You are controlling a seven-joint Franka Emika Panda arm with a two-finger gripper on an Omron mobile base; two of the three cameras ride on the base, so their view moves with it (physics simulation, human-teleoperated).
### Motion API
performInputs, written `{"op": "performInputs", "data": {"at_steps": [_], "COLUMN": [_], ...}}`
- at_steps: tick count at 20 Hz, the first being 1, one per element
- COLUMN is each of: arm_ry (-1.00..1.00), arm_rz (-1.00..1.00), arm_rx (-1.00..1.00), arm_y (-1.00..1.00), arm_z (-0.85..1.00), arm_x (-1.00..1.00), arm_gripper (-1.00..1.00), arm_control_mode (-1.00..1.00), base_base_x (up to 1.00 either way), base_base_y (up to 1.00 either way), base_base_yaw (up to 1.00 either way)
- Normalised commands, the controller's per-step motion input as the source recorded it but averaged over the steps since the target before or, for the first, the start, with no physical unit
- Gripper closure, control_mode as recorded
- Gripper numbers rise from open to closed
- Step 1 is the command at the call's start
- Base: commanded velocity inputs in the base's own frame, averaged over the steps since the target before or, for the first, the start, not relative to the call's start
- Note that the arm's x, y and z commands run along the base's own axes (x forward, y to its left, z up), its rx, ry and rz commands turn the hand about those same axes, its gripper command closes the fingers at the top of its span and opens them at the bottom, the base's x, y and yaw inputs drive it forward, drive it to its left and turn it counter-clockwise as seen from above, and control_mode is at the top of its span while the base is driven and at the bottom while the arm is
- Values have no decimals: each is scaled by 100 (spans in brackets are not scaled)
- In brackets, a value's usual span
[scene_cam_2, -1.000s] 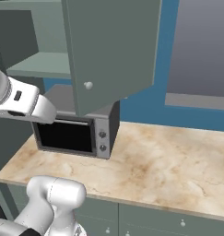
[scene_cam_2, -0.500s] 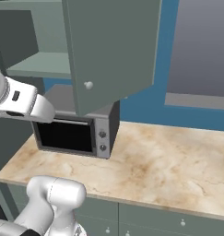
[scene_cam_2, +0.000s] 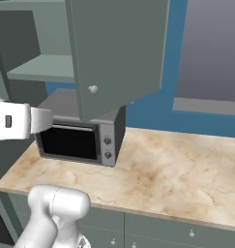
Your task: Close all open cabinet doors.
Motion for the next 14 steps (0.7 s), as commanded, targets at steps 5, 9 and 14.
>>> {"op": "performInputs", "data": {"at_steps": [5,9,14], "arm_ry": [-45,-26,-16], "arm_rz": [4,4,6], "arm_rx": [6,11,7], "arm_y": [-15,-36,-42], "arm_z": [7,0,0], "arm_x": [10,33,10], "arm_gripper": [-100,-100,-100], "arm_control_mode": [-100,-100,-100], "base_base_x": [0,0,0], "base_base_y": [0,0,0], "base_base_yaw": [0,0,0]}}
